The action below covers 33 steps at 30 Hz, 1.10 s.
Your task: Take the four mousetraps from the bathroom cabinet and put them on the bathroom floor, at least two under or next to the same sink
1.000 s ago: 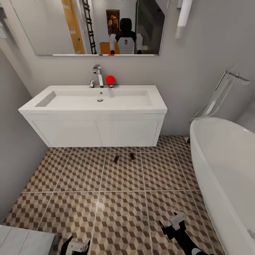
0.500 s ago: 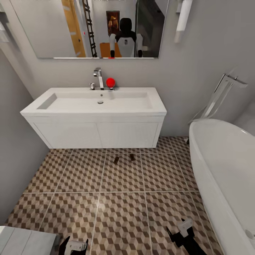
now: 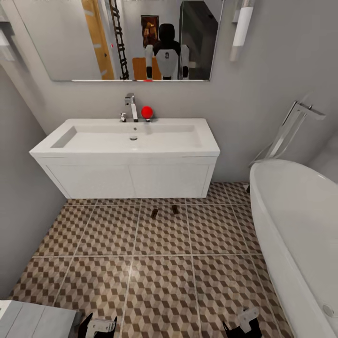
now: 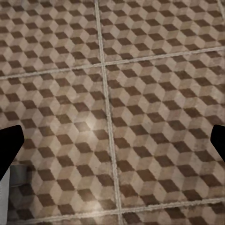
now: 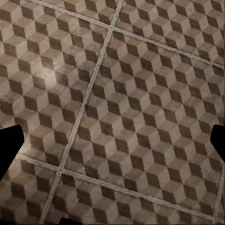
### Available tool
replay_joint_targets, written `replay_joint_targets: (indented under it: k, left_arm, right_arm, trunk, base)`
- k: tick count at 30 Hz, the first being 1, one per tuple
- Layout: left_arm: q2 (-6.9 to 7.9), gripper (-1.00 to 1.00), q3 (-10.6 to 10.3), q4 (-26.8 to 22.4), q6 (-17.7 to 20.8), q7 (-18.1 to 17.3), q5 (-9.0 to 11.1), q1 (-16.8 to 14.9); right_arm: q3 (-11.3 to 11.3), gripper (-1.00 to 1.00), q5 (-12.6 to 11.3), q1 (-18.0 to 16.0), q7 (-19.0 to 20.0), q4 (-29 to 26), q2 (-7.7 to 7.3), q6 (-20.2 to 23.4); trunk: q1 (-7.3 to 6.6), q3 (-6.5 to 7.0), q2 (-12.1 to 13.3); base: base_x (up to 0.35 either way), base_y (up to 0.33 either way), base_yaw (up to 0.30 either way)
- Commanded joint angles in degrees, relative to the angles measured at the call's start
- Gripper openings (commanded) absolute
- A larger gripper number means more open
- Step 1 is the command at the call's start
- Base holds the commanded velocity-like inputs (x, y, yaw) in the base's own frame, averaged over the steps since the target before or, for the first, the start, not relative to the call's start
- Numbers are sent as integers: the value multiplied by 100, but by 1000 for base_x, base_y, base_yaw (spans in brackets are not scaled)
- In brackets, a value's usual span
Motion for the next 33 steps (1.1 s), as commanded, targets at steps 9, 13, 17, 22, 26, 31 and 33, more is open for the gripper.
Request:
replay_joint_targets:
  k: [9,13,17,22,26,31,33]
  left_arm:
    - [-1,100,-26,21,-33,17,-13,-9]
    - [-1,100,-26,21,-35,16,-13,-9]
    - [-1,100,-26,21,-41,14,-15,-8]
    - [-3,100,-26,21,-43,14,-15,-6]
    - [-5,100,-26,21,-44,14,-13,-1]
    - [-2,100,-26,20,-42,16,-13,0]
    - [-4,100,-26,21,-40,15,-15,0]
  right_arm:
    - [-29,100,-401,1,-1,2,64,125]
    - [-30,100,-423,1,-2,2,65,131]
    - [-30,100,-433,1,-2,2,66,134]
    - [-31,100,-436,1,-2,2,66,135]
    - [-31,100,-437,1,-2,2,66,135]
    - [-31,100,-437,1,-2,2,66,135]
    - [-31,100,-437,1,-2,2,66,135]
  trunk:
    - [-45,33,79]
    - [-45,33,79]
    - [-45,33,79]
    - [-45,33,79]
    - [-89,69,159]
    - [-198,158,360]
    - [-242,194,440]
  base:
    - [0,0,0]
    - [0,0,0]
    - [0,0,0]
    - [0,0,0]
    - [0,0,0]
    - [0,0,0]
    - [0,0,0]
